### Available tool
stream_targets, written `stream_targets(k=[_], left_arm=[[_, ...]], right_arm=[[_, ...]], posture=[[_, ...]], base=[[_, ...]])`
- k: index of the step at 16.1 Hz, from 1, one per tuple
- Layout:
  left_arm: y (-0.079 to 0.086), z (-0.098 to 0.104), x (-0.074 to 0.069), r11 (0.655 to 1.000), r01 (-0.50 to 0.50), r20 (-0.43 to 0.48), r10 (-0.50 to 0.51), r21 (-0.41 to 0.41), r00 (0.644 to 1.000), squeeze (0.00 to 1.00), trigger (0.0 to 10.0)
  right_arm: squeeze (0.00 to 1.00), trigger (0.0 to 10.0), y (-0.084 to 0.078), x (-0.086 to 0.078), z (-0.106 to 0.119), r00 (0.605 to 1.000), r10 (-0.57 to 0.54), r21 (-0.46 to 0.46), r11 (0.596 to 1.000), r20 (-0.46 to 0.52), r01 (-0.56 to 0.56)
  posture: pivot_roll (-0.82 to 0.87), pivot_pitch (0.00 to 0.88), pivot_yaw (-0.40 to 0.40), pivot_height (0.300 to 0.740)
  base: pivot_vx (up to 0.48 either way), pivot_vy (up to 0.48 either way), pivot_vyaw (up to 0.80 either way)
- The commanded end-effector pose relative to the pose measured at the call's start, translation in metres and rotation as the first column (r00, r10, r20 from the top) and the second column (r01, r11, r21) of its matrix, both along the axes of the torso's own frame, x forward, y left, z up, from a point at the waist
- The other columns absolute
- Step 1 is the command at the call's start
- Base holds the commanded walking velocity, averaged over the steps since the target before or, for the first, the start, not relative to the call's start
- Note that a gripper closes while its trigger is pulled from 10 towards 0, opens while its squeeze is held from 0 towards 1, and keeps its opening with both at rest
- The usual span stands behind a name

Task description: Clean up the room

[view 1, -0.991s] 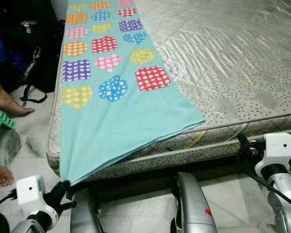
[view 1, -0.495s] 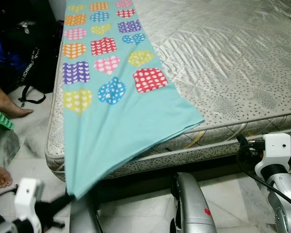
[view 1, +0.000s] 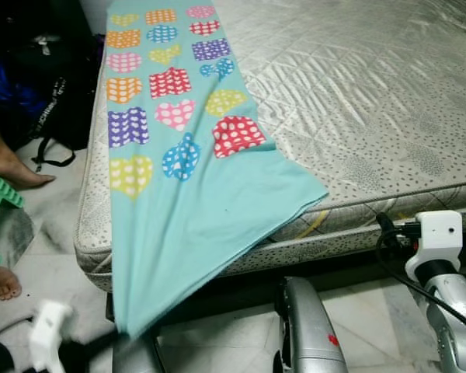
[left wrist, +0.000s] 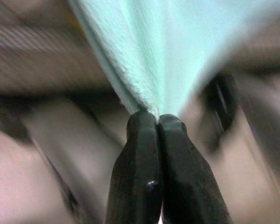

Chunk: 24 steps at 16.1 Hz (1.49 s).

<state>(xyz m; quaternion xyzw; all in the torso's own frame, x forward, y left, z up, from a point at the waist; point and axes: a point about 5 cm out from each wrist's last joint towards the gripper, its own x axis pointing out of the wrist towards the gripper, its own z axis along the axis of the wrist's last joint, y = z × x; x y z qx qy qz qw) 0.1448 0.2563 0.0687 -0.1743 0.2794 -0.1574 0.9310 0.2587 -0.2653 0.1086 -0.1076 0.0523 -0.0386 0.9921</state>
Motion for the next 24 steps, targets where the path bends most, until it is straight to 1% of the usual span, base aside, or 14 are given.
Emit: stream_targets(k=[1, 2, 5, 8, 10, 13, 14, 15, 16, 17, 18, 19, 20, 24], left_arm=[[0.016, 0.003, 0.002, 0.992, -0.111, 0.046, 0.109, 0.056, 0.993, 0.0, 0.0], [0.028, 0.009, 0.012, 0.955, -0.277, 0.153, 0.26, 0.107, 0.953, 0.0, 0.0], [0.035, 0.014, 0.016, 0.917, -0.398, 0.2, 0.383, 0.039, 0.902, 0.0, 0.0], [0.063, 0.005, 0.008, 0.826, -0.557, 0.216, 0.53, 0.09, 0.82, 0.0, 0.0], [0.096, 0.0, -0.003, 0.743, -0.653, 0.213, 0.621, 0.147, 0.754, 0.0, 0.0], [0.117, -0.003, -0.011, 0.688, -0.7, 0.219, 0.665, 0.192, 0.714, 0.0, 0.0], [0.116, -0.004, -0.01, 0.698, -0.687, 0.22, 0.652, 0.201, 0.726, 0.0, 0.0], [0.113, -0.007, -0.008, 0.707, -0.675, 0.217, 0.639, 0.211, 0.738, 0.0, 3.4], [0.109, -0.009, -0.002, 0.709, -0.662, 0.216, 0.626, 0.242, 0.749, 0.0, 10.0], [0.106, -0.011, 0.002, 0.717, -0.66, 0.213, 0.625, 0.224, 0.751, 0.0, 10.0], [0.102, -0.013, 0.007, 0.718, -0.656, 0.213, 0.62, 0.234, 0.755, 0.09, 10.0], [0.1, -0.014, 0.009, 0.718, -0.649, 0.214, 0.613, 0.251, 0.761, 1.0, 10.0], [0.095, -0.014, 0.014, 0.726, -0.636, 0.226, 0.595, 0.263, 0.772, 1.0, 10.0], [0.082, -0.01, 0.022, 0.733, -0.631, 0.269, 0.573, 0.253, 0.774, 1.0, 10.0]], right_arm=[[0.0, 10.0, 0.001, 0.001, -0.001, 1.0, 0.003, 0.002, 1.0, 0.003, -0.003], [0.0, 10.0, 0.002, 0.001, -0.001, 1.0, 0.004, 0.005, 1.0, 0.004, -0.004], [0.0, 10.0, 0.004, 0.003, -0.002, 1.0, 0.008, 0.009, 1.0, 0.005, -0.009], [0.0, 10.0, 0.005, 0.007, -0.003, 1.0, 0.013, 0.012, 1.0, 0.009, -0.013], [0.0, 10.0, 0.006, 0.009, -0.004, 1.0, 0.016, 0.013, 1.0, 0.009, -0.017], [0.0, 10.0, 0.006, 0.01, -0.005, 1.0, 0.018, 0.011, 1.0, 0.012, -0.018], [0.0, 10.0, 0.005, 0.01, -0.005, 1.0, 0.017, 0.009, 1.0, 0.013, -0.017], [0.0, 10.0, 0.005, 0.011, -0.004, 1.0, 0.017, 0.008, 1.0, 0.015, -0.017], [0.0, 10.0, 0.006, 0.011, -0.004, 1.0, 0.018, 0.01, 1.0, 0.016, -0.018], [0.0, 10.0, 0.006, 0.011, -0.005, 1.0, 0.02, 0.01, 1.0, 0.016, -0.021], [0.0, 10.0, 0.008, 0.012, -0.005, 1.0, 0.022, 0.013, 1.0, 0.017, -0.023], [0.0, 10.0, 0.008, 0.013, -0.005, 1.0, 0.024, 0.014, 1.0, 0.019, -0.025], [0.0, 10.0, 0.009, 0.015, -0.004, 0.999, 0.027, 0.016, 1.0, 0.023, -0.027], [0.0, 10.0, 0.019, 0.021, -0.006, 1.0, 0.026, 0.048, 0.999, -0.007, -0.025]], posture=[[-0.1, 0.066, 0.012, 0.49], [-0.1, 0.065, 0.01, 0.49], [-0.09, 0.059, 0.007, 0.49], [-0.08, 0.053, 0.003, 0.49], [-0.07, 0.047, 0.0, 0.49], [-0.07, 0.043, 0.001, 0.49], [-0.07, 0.043, 0.001, 0.49], [-0.07, 0.043, 0.001, 0.49], [-0.07, 0.043, 0.001, 0.49], [-0.07, 0.043, 0.001, 0.49], [-0.08, 0.034, 0.004, 0.49], [-0.08, 0.034, 0.004, 0.49], [-0.08, 0.03, 0.005, 0.49], [-0.07, 0.017, 0.008, 0.49]], base=[[0.0, 0.0, 0.0], [0.0, 0.0, 0.0], [0.0, 0.0, 0.0], [0.0, 0.0, 0.0], [0.0, 0.0, 0.0], [0.0, 0.0, 0.0], [0.0, 0.0, 0.0], [0.0, 0.0, 0.0], [0.0, 0.0, 0.0], [0.0, 0.0, 0.0], [0.0, 0.0, 0.0], [0.0, 0.0, 0.0], [0.0, 0.0, 0.0], [0.0, 0.0, 0.0]])
